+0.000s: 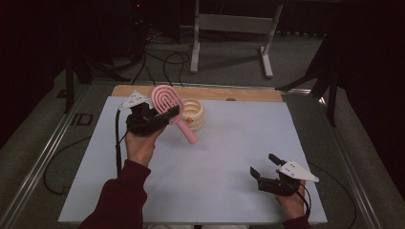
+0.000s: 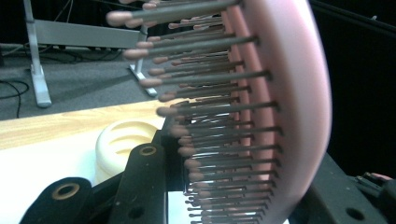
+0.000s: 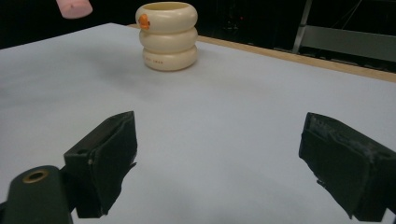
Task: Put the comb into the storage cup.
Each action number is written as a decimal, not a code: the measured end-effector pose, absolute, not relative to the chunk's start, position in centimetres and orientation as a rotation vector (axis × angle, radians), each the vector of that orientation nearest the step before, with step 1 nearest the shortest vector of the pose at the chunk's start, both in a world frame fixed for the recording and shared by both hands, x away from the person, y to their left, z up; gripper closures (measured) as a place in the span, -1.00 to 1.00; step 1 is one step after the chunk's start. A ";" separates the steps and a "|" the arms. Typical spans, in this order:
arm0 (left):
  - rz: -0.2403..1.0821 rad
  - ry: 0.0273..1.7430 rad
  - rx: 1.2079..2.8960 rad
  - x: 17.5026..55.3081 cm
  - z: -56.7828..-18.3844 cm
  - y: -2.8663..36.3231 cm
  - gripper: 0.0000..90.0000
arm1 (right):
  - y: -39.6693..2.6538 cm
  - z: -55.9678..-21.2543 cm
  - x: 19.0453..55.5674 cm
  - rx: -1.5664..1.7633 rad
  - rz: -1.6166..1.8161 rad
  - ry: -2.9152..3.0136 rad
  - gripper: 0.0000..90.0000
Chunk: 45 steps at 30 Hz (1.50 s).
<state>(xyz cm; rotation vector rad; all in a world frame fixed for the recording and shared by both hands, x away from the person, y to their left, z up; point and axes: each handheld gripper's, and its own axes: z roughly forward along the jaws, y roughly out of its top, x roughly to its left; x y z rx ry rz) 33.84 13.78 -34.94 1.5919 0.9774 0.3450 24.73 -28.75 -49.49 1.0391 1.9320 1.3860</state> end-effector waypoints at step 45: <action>0.482 0.895 1.704 38.5 -30.6 11.5 0.41 | -28.6 -49.9 24.8 1.028 1.397 1.926 -0.74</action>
